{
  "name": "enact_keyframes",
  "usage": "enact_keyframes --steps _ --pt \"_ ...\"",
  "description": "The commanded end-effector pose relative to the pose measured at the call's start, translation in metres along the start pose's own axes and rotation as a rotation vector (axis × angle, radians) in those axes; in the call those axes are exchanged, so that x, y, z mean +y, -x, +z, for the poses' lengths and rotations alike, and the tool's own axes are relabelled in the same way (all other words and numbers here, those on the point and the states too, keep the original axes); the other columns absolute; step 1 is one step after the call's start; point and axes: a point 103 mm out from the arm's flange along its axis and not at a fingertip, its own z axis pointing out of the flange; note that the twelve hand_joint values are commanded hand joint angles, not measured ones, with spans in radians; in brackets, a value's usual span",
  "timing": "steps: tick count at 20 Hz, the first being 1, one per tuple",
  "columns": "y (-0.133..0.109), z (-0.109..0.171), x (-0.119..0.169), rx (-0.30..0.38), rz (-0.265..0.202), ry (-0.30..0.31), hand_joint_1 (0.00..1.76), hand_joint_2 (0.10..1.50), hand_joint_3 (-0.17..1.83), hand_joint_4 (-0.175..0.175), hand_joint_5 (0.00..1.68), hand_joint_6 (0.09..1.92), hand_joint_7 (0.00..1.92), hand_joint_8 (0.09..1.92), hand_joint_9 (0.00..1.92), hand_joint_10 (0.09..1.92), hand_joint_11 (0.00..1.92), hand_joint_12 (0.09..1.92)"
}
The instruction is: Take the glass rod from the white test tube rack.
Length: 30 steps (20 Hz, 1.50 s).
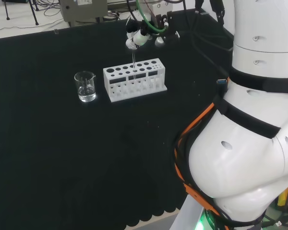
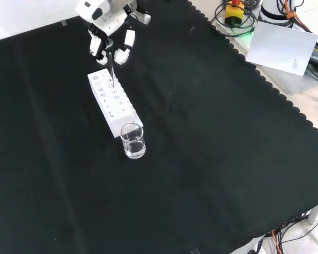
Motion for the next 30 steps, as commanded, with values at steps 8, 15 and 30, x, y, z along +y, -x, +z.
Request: enact_keyframes --steps 8,15,30 --pt "-0.005 -0.001 0.005 0.048 -0.01 0.115 1.16 1.05 0.18 -0.165 0.93 1.02 0.96 1.35 1.49 1.35 1.75 1.44" --pt "-0.015 -0.017 0.002 0.1 -0.002 0.27 1.27 0.75 0.8 -0.175 0.94 1.13 1.01 1.39 1.67 1.19 1.8 1.16" --pt "-0.031 -0.072 -0.039 0.006 0.03 0.283 1.19 0.61 0.9 -0.175 1.13 1.03 1.42 1.3 1.8 1.02 1.82 1.04"
